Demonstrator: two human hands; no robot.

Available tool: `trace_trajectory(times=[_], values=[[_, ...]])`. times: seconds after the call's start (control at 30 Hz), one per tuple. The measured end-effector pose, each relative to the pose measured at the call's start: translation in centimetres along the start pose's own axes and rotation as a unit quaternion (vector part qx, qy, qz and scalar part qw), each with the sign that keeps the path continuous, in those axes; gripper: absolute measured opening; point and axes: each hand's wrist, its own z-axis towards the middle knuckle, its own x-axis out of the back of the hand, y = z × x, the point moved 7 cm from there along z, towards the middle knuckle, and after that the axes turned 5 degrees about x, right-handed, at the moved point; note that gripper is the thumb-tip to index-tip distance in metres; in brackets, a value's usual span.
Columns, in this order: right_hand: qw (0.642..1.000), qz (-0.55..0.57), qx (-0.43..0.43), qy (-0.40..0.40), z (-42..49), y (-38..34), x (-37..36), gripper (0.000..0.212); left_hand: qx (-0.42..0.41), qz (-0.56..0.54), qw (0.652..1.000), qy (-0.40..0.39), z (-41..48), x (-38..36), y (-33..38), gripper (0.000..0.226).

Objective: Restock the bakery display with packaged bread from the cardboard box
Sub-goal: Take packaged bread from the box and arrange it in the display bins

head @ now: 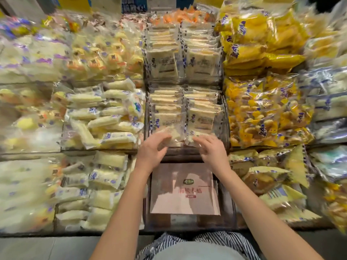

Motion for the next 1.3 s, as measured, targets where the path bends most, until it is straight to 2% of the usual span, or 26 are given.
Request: trace_trajectory(times=[0.07,0.13,0.23,0.3,0.37,0.43,0.5,0.63,0.77,0.83,0.9,0.97,1.03,1.17,1.3], values=[[1.0,0.0,-0.024,-0.011,-0.1,0.6,-0.6,0.027,0.002,-0.004,0.999,-0.034,0.1,-0.8,-0.8,0.034],[0.996,0.022,-0.07,-0.05,0.5,1.2,-1.0,0.043,0.011,0.006,0.999,-0.049,0.4,-1.3,-1.1,0.03],[0.985,-0.018,-0.113,-0.127,2.0,2.5,-0.9,0.032,0.05,-0.015,0.995,-0.083,1.5,-1.4,-1.0,0.022],[0.969,-0.028,-0.13,-0.208,2.8,3.2,-0.7,0.043,0.072,-0.005,0.991,-0.116,2.4,-1.6,-1.2,0.02],[0.949,-0.024,-0.147,-0.278,3.4,3.8,-0.4,0.067,0.09,0.039,0.983,-0.154,3.1,-1.8,-1.4,0.034],[0.936,-0.054,-0.143,-0.318,3.8,4.1,-0.2,0.077,0.118,0.057,0.974,-0.183,3.5,-1.8,-1.7,0.064],[0.928,-0.082,-0.132,-0.339,4.0,4.1,-0.1,0.07,0.129,0.07,0.97,-0.196,3.8,-1.9,-1.6,0.078],[0.918,-0.056,-0.131,-0.369,3.6,3.3,0.2,0.053,0.122,0.12,0.963,-0.208,4.0,-2.2,-1.4,0.088],[0.901,-0.086,-0.125,-0.406,3.2,3.5,0.0,0.049,0.11,0.142,0.96,-0.215,4.0,-2.3,-1.0,0.087],[0.91,-0.074,-0.116,-0.391,3.3,3.3,0.2,0.052,0.12,0.093,0.966,-0.207,4.0,-2.1,-1.1,0.081],[0.931,-0.038,-0.121,-0.342,3.7,3.1,1.0,0.062,0.121,0.051,0.971,-0.199,4.1,-1.7,-1.1,0.071],[0.948,-0.005,-0.142,-0.285,3.9,3.2,1.8,0.073,0.1,0.025,0.978,-0.179,4.3,-1.1,-0.9,0.06],[0.954,0.0,-0.148,-0.262,3.8,3.2,2.1,0.078,0.076,-0.005,0.987,-0.143,4.7,0.0,-0.4,0.057],[0.96,0.02,-0.106,-0.257,3.7,2.6,3.0,0.055,0.063,-0.072,0.993,-0.07,6.0,2.3,0.2,0.06],[0.972,0.134,-0.137,-0.134,4.9,2.7,6.9,0.044,0.053,-0.075,0.996,-0.004,7.0,3.5,0.5,0.06]])
